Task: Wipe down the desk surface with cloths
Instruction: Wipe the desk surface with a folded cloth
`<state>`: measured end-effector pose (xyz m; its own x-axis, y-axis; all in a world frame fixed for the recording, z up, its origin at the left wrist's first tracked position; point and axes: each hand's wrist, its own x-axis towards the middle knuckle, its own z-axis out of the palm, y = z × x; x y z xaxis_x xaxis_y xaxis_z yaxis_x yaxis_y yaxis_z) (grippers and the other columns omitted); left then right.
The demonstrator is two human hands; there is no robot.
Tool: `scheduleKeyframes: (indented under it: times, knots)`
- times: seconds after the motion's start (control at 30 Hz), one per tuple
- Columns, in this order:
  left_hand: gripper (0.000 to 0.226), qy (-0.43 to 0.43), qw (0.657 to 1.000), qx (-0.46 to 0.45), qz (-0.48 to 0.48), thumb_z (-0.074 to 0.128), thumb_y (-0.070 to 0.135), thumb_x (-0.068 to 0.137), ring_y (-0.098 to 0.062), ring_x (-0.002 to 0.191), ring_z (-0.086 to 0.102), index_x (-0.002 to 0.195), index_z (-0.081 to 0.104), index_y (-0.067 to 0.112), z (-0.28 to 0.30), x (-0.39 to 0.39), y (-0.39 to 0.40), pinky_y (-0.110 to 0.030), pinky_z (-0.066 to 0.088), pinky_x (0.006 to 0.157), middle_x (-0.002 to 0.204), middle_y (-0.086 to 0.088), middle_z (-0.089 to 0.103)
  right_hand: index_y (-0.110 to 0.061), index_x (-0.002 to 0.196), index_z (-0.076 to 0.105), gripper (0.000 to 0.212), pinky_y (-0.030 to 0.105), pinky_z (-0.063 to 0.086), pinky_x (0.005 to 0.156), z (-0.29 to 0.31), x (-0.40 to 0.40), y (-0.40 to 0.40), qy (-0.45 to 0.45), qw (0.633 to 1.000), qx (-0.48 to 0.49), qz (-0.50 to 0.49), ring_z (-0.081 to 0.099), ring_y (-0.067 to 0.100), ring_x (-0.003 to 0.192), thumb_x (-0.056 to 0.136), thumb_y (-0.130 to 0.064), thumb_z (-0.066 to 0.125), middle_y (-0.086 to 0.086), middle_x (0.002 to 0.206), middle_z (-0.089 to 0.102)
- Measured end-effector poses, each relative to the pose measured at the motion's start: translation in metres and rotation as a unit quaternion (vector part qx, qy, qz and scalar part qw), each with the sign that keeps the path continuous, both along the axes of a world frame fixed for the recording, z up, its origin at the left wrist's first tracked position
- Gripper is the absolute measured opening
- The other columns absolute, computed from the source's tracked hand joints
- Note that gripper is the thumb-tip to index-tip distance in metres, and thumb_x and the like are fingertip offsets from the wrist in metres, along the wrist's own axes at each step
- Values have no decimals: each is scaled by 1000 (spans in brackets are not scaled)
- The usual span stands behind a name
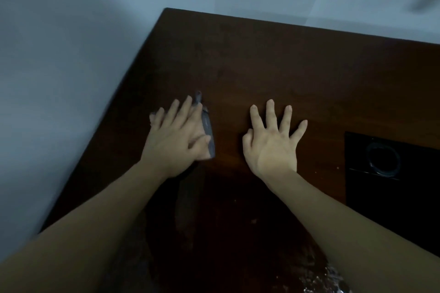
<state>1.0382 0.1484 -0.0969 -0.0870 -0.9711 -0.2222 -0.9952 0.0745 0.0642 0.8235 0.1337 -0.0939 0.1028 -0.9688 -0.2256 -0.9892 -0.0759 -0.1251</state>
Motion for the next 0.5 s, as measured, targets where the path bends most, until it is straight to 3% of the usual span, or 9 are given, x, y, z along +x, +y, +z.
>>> scheduleKeyframes:
  times: [0.13, 0.23, 0.37, 0.5]
  knots:
    - [75, 30, 986, 29, -159, 15, 71, 97, -20, 156, -7, 161, 0, 34, 8, 11, 70, -43, -6, 124, 169, 5, -6, -31, 163, -1, 62, 70, -4, 118, 1, -1, 1, 7, 1000, 9, -2, -15, 42, 153, 105, -45, 17, 6, 170, -11]
    - [75, 28, 980, 38, -194, 19, 71, 99, -19, 157, -4, 163, 7, 32, 5, 38, 89, -44, -3, 125, 170, 5, 2, -31, 163, -2, 63, 69, -4, 119, 2, -1, 2, 11, 1000, 14, -6, -15, 41, 154, 105, -46, 16, 5, 170, -11]
    - [78, 6, 991, 3, -136, 14, 74, 95, -24, 156, 8, 161, 11, 32, -1, 75, 36, -40, -2, 121, 168, 6, 4, -31, 163, 1, 63, 69, -3, 120, 2, 3, 2, 18, 1000, 4, -10, -13, 41, 154, 104, -46, 16, 5, 171, -9]
    - [85, -2, 999, 0, -53, 6, 76, 87, -20, 156, -7, 161, -1, 34, -5, 89, -27, -46, -7, 124, 168, 8, -10, -33, 162, 4, 62, 67, -5, 119, 0, 3, 1, 12, 1000, -3, -17, -12, 40, 155, 103, -46, 17, 4, 171, -6]
